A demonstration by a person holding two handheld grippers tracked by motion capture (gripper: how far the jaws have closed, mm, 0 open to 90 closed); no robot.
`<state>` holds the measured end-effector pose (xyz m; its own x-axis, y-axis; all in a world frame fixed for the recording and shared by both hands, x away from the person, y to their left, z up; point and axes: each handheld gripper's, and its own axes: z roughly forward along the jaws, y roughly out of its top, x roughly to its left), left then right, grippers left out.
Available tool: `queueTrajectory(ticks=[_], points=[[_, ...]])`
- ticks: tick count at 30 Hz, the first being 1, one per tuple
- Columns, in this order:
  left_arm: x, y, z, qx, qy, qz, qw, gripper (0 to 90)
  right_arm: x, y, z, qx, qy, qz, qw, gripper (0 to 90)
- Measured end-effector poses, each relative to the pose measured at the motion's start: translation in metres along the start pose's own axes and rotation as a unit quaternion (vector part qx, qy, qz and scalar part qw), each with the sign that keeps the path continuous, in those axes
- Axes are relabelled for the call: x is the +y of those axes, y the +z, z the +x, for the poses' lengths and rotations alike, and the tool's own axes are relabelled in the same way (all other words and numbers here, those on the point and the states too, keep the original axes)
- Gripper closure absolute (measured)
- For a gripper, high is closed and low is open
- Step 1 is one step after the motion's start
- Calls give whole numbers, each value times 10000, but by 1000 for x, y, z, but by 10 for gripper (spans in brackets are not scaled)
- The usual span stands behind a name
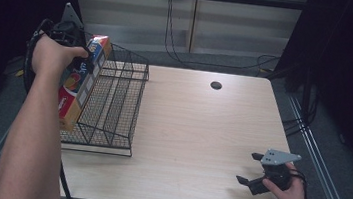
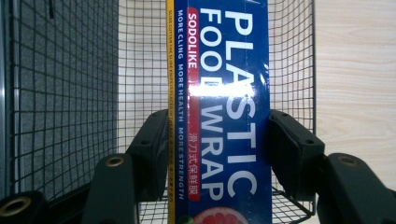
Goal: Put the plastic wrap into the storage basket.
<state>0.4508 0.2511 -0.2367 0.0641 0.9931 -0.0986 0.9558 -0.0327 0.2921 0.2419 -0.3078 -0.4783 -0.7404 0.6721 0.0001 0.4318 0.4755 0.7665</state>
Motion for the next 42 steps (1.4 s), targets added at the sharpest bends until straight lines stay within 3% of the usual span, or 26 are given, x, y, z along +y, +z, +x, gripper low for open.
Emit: queueTrajectory(ticks=[5, 10, 11, 14, 23, 27, 32, 39, 42], points=[[-2, 3, 7, 48, -110, -12, 9999, 437, 0, 1, 0, -2, -3, -6, 10000, 8], [-3, 6, 11, 119, -42, 24, 9999, 436, 0, 1, 0, 19, 5, -7, 10000, 8], [-3, 7, 11, 84, -144, -2, 9999, 436, 0, 1, 0, 27, 19, 7, 10000, 8], [-3, 8, 14, 149, -68, 11, 9999, 435, 0, 2, 0, 28, 14, 7, 10000, 8], [-6, 13, 19, 130, -269, -16, 9996, 433, 0, 2, 1, 26, 10, 15, 10000, 8], [-6, 15, 21, 158, -225, -40, 9996, 432, -1, 2, 1, 42, 13, 29, 10000, 8], [-6, 18, 21, 160, -384, -62, 9991, 430, 0, 2, 1, 41, 7, 25, 10000, 8], [-6, 24, 18, 229, -236, -31, 9995, 427, -1, 3, 0, 36, 20, 38, 10000, 8], [-6, 25, 17, 168, -304, -10, 9994, 427, -1, 3, 0, 42, 16, 45, 10000, 8]])
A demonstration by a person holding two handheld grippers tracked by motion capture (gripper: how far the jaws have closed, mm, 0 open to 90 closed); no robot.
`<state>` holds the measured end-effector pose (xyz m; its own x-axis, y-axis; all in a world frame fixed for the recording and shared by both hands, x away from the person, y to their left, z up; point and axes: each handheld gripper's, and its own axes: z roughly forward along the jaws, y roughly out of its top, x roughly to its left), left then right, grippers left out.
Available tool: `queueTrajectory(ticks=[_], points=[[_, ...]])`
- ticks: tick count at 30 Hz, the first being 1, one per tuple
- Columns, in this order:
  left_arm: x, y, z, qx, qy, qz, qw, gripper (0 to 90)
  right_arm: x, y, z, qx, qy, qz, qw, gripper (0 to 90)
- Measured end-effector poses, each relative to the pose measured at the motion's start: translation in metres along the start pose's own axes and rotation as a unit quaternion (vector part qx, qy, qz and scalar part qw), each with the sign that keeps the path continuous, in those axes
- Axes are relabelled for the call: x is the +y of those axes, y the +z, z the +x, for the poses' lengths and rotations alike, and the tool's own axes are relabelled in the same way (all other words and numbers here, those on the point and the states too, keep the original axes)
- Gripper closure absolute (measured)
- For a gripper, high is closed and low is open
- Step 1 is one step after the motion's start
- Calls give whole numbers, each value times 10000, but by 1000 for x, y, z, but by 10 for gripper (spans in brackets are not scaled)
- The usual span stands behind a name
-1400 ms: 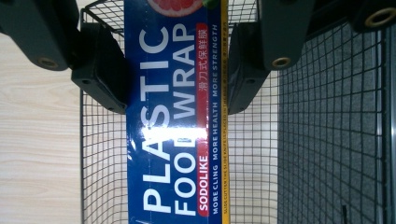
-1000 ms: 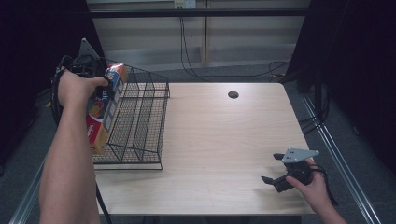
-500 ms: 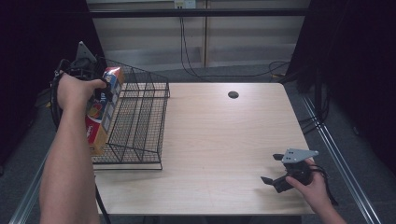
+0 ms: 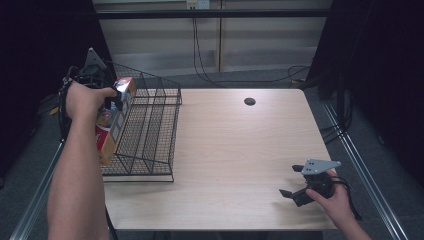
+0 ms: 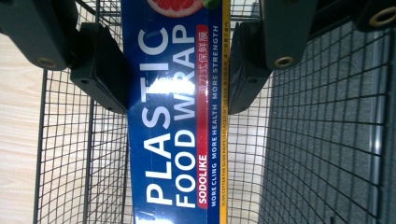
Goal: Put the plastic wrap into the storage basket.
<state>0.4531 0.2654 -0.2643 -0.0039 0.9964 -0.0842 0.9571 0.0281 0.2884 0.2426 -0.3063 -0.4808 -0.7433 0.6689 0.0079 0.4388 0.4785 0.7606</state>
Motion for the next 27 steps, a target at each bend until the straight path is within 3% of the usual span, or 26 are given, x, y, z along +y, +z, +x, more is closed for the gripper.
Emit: queueTrajectory(ticks=[25, 27], points=[[-2, 12, 4, 53, -61, 52, 10000, 412, 0, 3, 1, 34, -48, 32, 10000, 8], [-2, 9, 6, 0, -99, -97, 9999, 414, 0, 3, 1, 25, -52, 43, 10000, 8]])
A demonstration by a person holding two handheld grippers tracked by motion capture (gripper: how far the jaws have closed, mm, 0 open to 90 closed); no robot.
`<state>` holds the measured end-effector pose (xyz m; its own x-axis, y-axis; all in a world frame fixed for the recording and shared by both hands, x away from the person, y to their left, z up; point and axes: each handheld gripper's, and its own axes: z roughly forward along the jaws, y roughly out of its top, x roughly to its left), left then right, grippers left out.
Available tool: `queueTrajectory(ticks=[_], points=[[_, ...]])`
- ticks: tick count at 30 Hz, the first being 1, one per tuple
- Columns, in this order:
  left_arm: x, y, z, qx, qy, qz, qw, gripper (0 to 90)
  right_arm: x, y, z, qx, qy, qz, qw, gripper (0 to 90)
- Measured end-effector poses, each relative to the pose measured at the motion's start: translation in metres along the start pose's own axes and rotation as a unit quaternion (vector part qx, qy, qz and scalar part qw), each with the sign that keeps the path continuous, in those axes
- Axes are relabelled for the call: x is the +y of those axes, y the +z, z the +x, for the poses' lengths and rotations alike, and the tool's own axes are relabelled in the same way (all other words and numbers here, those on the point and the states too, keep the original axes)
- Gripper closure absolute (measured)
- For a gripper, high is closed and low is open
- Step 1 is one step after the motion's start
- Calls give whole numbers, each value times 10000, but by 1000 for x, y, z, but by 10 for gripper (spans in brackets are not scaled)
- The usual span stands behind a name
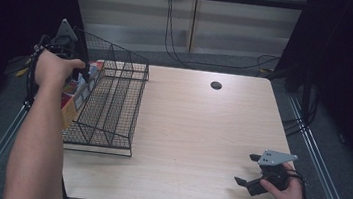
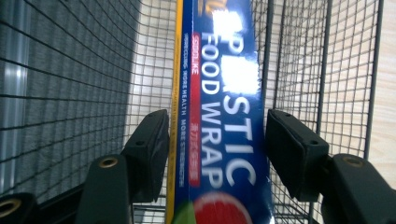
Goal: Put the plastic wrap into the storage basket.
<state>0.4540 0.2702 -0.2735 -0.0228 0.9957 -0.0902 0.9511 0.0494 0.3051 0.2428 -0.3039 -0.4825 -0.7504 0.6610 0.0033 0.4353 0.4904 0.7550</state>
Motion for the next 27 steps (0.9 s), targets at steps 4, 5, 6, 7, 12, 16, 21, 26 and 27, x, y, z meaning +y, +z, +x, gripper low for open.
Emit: queueTrajectory(ticks=[4, 5, 6, 7, 12, 16, 21, 26, 27], points=[[0, -12, -3, -167, -34, -120, 9998, 435, 0, 0, 0, 0, 23, -14, 10000, 8], [0, -12, -3, -167, -34, -120, 9998, 431, 0, 0, 0, 0, 23, -14, 10000, 8], [0, -17, -5, -289, 5, -150, 9995, 430, 0, 0, 0, -9, 23, -10, 10000, 8], [0, -18, -6, -280, 42, -183, 9994, 425, 0, 0, 0, -14, 19, -11, 10000, 8], [-3, -23, -15, -375, 41, -225, 9990, 392, 1, -2, 0, -44, -11, -12, 10000, 8], [-5, -24, -23, -514, 97, -274, 9983, 352, 1, -2, -1, -35, 5, -30, 10000, 8], [-9, -24, -33, -665, 340, -254, 9969, 274, 3, 1, -1, -5, -12, -23, 10000, 8], [-13, -25, -45, -802, 487, -340, 9950, 226, 3, 1, 0, -19, -40, 10, 10000, 8], [-14, -25, -47, -818, 501, -346, 9948, 213, 3, 0, 0, 2, -18, 2, 10000, 8]])
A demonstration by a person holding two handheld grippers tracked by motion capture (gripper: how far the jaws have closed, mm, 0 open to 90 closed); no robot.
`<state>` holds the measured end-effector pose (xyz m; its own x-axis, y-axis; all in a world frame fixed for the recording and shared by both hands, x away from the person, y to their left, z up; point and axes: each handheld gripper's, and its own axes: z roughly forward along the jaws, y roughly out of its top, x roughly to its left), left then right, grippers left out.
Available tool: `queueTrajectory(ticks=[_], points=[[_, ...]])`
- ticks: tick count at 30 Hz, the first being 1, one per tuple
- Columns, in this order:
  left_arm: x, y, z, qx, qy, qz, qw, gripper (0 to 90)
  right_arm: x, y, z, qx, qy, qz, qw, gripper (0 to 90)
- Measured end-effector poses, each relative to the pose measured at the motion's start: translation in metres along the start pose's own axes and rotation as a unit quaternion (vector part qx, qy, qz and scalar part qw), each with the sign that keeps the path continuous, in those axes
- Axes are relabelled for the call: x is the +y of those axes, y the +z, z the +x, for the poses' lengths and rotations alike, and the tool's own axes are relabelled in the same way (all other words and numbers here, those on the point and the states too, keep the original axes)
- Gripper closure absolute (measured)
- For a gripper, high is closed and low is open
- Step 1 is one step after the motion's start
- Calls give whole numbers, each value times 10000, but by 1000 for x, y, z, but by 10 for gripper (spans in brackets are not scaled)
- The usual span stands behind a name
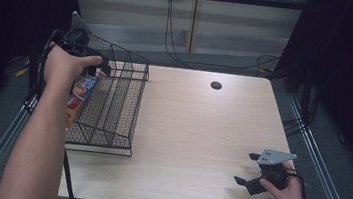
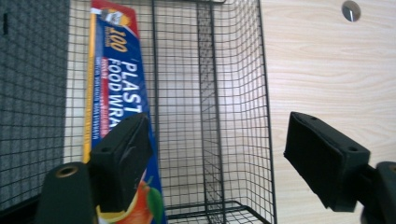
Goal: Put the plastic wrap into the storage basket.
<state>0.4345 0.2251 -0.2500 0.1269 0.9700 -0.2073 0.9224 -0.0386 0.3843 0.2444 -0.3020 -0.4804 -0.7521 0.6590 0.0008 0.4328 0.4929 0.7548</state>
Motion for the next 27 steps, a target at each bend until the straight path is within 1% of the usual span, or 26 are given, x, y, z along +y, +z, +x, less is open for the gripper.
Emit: queueTrajectory(ticks=[1, 4, 6, 8, 9, 11, 13, 15, 16, 18, 19, 22, 25, 27], points=[[-1, 1, -2, -39, 24, -8, 10000, 206, 0, 0, 0, -12, 12, -29, 10000, 8], [-2, 1, -6, -69, 108, -52, 9999, 189, 2, -1, -1, -27, 4, -70, 10000, 8], [-2, 0, -8, -102, 139, -99, 9998, 190, 1, 0, 0, -38, -13, -58, 10000, 8], [-2, 1, -11, -126, 170, -91, 9997, 186, 0, -1, 0, -39, 16, -21, 10000, 8], [-2, 1, -12, -125, 203, -84, 9997, 186, 0, -1, 0, -36, -1, -24, 10000, 8], [-2, 2, -14, -149, 261, -97, 9995, 185, -1, -2, 0, -34, 38, -38, 10000, 8], [-2, 4, -18, -191, 301, -103, 9993, 184, -2, -3, -1, -49, 10, -47, 10000, 8], [-3, 5, -20, -206, 321, -105, 9992, 181, -2, -5, 0, -67, 39, -55, 10000, 8], [-4, 7, -24, -295, 378, -96, 9988, 178, -2, -5, 0, -61, 49, -57, 10000, 8], [-5, 9, -30, -321, 427, -109, 9985, 177, -2, -7, 1, -98, 38, -85, 9999, 8], [-5, 9, -32, -327, 512, -106, 9981, 176, -2, -7, 1, -83, 44, -86, 9999, 8], [-6, 12, -38, -405, 585, -117, 9974, 174, -4, -7, 1, -100, 23, -45, 9999, 8], [-8, 16, -45, -472, 662, -73, 9967, 173, -4, -9, 2, -104, 54, -71, 9999, 8], [-9, 17, -49, -526, 719, -83, 9960, 171, -3, -9, 2, -124, 27, -85, 9999, 8]])
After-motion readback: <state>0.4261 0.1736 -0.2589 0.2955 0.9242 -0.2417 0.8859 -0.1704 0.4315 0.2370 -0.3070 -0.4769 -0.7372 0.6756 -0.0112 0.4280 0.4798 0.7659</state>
